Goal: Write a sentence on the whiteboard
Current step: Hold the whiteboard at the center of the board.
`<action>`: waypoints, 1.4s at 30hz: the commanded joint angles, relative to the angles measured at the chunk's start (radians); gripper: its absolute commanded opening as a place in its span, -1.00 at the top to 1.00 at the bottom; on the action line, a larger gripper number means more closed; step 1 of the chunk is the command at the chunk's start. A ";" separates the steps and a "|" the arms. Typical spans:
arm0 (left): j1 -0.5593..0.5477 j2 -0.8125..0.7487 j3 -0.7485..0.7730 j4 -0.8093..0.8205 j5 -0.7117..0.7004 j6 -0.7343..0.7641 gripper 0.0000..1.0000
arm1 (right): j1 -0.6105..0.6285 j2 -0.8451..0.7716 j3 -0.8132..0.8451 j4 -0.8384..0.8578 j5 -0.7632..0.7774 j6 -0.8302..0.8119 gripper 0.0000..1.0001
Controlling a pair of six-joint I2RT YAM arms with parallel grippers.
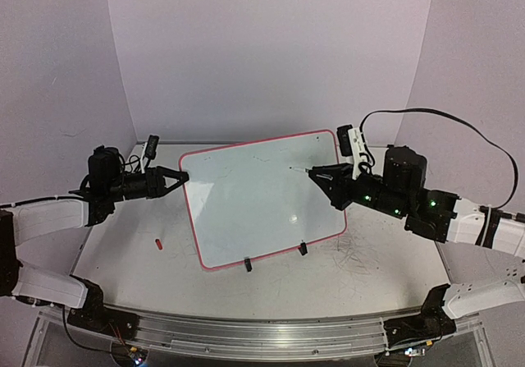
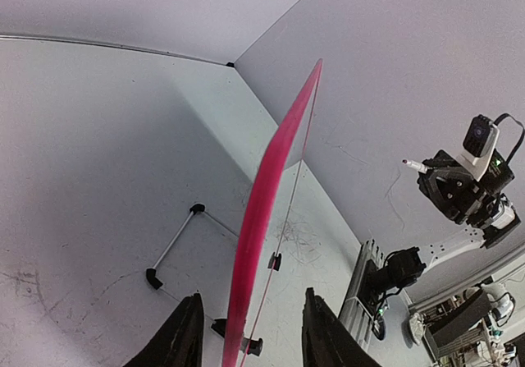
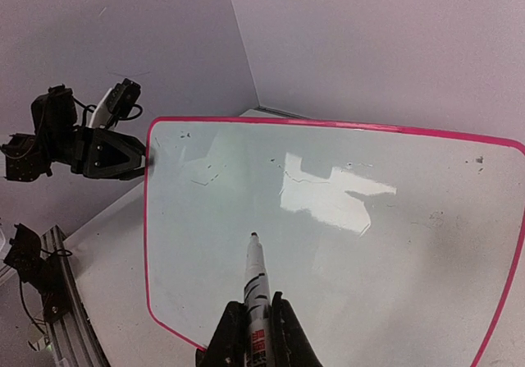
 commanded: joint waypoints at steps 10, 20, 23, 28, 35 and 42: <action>-0.001 0.028 0.036 0.143 0.022 0.006 0.39 | 0.030 0.027 0.051 0.059 0.017 -0.023 1.00; -0.002 0.017 0.008 0.152 0.018 0.048 0.61 | 0.052 0.042 0.057 0.056 0.043 -0.029 1.00; -0.001 0.011 0.002 0.156 0.012 0.062 0.70 | 0.055 0.057 0.067 0.055 0.042 -0.033 1.00; -0.001 -0.014 -0.018 0.161 0.001 0.079 0.81 | 0.065 0.084 0.087 0.053 0.045 -0.038 1.00; -0.014 -0.034 -0.042 0.162 -0.020 0.106 0.90 | 0.102 0.141 0.145 0.040 0.091 -0.042 1.00; -0.032 -0.039 -0.047 0.162 -0.033 0.113 0.99 | 0.182 0.268 0.269 0.022 0.177 -0.048 1.00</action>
